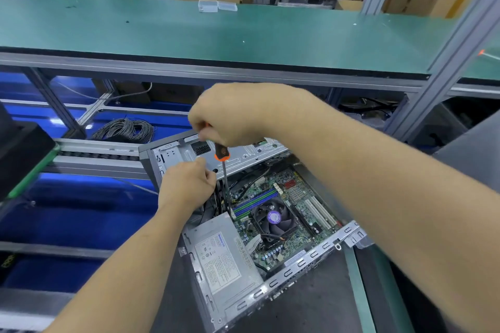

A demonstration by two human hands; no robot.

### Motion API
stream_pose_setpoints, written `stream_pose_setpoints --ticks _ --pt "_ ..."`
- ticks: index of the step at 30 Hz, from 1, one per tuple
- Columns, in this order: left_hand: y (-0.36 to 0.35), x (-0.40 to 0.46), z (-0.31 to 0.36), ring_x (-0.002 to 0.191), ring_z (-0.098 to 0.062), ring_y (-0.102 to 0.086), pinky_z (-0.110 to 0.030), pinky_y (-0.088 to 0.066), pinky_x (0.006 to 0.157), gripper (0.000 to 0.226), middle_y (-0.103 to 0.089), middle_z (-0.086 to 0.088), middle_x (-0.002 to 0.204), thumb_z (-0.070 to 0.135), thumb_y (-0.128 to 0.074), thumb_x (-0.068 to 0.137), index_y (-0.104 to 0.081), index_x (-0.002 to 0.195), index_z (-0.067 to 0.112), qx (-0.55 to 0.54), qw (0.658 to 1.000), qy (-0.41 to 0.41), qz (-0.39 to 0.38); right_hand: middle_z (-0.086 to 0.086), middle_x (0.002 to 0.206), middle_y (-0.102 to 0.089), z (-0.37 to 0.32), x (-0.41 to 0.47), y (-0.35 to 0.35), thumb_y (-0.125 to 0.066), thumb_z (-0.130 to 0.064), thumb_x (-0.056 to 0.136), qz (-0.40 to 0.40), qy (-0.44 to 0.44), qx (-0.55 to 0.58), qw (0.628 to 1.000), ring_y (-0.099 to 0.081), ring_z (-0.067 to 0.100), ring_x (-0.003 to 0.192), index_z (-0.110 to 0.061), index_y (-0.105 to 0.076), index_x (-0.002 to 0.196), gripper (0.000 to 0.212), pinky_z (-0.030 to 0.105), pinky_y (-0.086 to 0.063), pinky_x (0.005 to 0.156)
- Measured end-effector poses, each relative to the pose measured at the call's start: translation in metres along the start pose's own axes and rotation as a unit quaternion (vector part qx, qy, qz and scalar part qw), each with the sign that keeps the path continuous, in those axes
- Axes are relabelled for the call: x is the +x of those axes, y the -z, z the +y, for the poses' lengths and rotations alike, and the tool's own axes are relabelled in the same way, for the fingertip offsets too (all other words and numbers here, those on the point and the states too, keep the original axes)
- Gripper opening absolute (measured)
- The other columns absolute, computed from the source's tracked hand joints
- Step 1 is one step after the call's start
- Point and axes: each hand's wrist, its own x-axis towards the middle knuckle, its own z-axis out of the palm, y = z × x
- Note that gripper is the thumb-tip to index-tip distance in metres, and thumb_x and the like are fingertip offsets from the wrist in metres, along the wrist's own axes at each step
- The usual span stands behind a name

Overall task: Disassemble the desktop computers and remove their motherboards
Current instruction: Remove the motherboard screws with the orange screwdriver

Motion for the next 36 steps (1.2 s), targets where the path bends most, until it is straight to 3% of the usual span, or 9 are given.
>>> stream_pose_setpoints --ticks 3,6,10,15,18,22,30,34,36 --pt "0.001 -0.001 0.001 0.049 -0.024 -0.042 -0.032 -0.036 0.053 0.029 -0.042 0.0 0.052 0.03 -0.046 0.091 -0.041 0.066 0.015 0.004 1.0 0.001 0.0 -0.009 0.096 -0.049 -0.005 -0.004 0.009 -0.06 -0.029 0.095 -0.074 0.03 0.052 0.995 -0.051 0.009 0.071 -0.026 -0.049 0.129 0.035 0.024 -0.04 0.056" --pt "0.0 0.0 0.001 0.057 -0.029 -0.05 -0.033 -0.04 0.057 0.023 -0.052 -0.003 0.059 0.031 -0.044 0.09 -0.053 0.078 0.014 -0.008 1.0 0.014 -0.008 0.0 0.084 -0.043 -0.018 0.0 0.007 -0.048 -0.059 0.097 -0.069 -0.107 -0.047 0.991 -0.047 0.021 0.07 -0.018 -0.045 0.134 0.055 0.034 -0.036 0.06" --pt "0.0 0.001 0.001 0.059 -0.03 -0.053 -0.033 -0.04 0.057 0.025 -0.053 -0.003 0.06 0.033 -0.04 0.091 -0.052 0.08 0.014 0.004 1.0 0.003 -0.008 0.001 0.09 -0.055 -0.016 0.002 0.01 -0.054 -0.035 0.099 -0.066 -0.041 -0.043 0.996 -0.058 0.022 0.078 -0.017 -0.056 0.103 0.018 0.031 -0.046 0.062" --pt "0.001 0.0 0.001 0.061 -0.027 -0.055 -0.032 -0.041 0.056 0.021 -0.055 -0.002 0.061 0.032 -0.043 0.09 -0.054 0.082 0.015 0.0 1.0 0.002 -0.011 0.006 0.122 -0.052 -0.015 -0.002 0.017 -0.044 -0.046 0.103 -0.122 -0.09 -0.097 0.984 -0.054 0.022 0.084 -0.024 -0.047 0.135 0.039 0.031 -0.034 0.059" --pt "0.002 0.001 0.002 0.06 -0.026 -0.055 -0.032 -0.044 0.057 0.023 -0.056 -0.002 0.061 0.032 -0.041 0.09 -0.053 0.081 0.014 0.005 1.0 0.0 -0.02 0.003 0.103 -0.058 -0.012 -0.001 0.013 -0.044 -0.035 0.105 -0.09 -0.062 -0.094 0.99 -0.047 0.017 0.071 -0.015 -0.057 0.107 0.025 0.029 -0.031 0.054" --pt "0.003 0.001 0.002 0.06 -0.026 -0.055 -0.034 -0.048 0.058 0.022 -0.055 -0.003 0.061 0.031 -0.041 0.09 -0.05 0.08 0.014 -0.002 1.0 0.005 -0.028 -0.001 0.107 -0.048 -0.013 -0.008 0.017 -0.059 -0.037 0.097 -0.113 -0.036 -0.053 0.992 -0.042 0.011 0.07 -0.021 -0.049 0.13 0.038 0.025 -0.027 0.052" --pt "-0.001 0.002 0.0 0.057 -0.025 -0.05 -0.032 -0.037 0.054 0.021 -0.052 -0.001 0.06 0.032 -0.04 0.089 -0.048 0.078 0.016 0.006 1.0 -0.002 -0.019 -0.007 0.089 -0.043 -0.008 -0.008 0.013 -0.062 -0.043 0.095 -0.091 -0.04 0.015 0.995 -0.044 0.009 0.068 -0.022 -0.048 0.128 0.042 0.028 -0.03 0.054" --pt "-0.001 0.002 0.001 0.056 -0.024 -0.05 -0.032 -0.037 0.054 0.022 -0.051 -0.001 0.059 0.033 -0.04 0.09 -0.048 0.077 0.016 0.004 1.0 0.001 -0.018 -0.001 0.08 -0.051 -0.004 -0.003 0.007 -0.042 -0.045 0.104 -0.069 -0.091 -0.034 0.993 -0.052 0.022 0.076 -0.015 -0.052 0.087 0.036 0.033 -0.033 0.06" --pt "-0.001 0.002 0.001 0.057 -0.025 -0.051 -0.032 -0.037 0.054 0.023 -0.052 -0.001 0.06 0.033 -0.041 0.09 -0.049 0.078 0.015 0.002 1.0 0.002 -0.018 -0.002 0.095 -0.058 -0.002 -0.005 0.01 -0.056 -0.033 0.098 -0.079 -0.051 0.004 0.996 -0.055 0.022 0.088 -0.02 -0.057 0.099 0.013 0.031 -0.039 0.069"
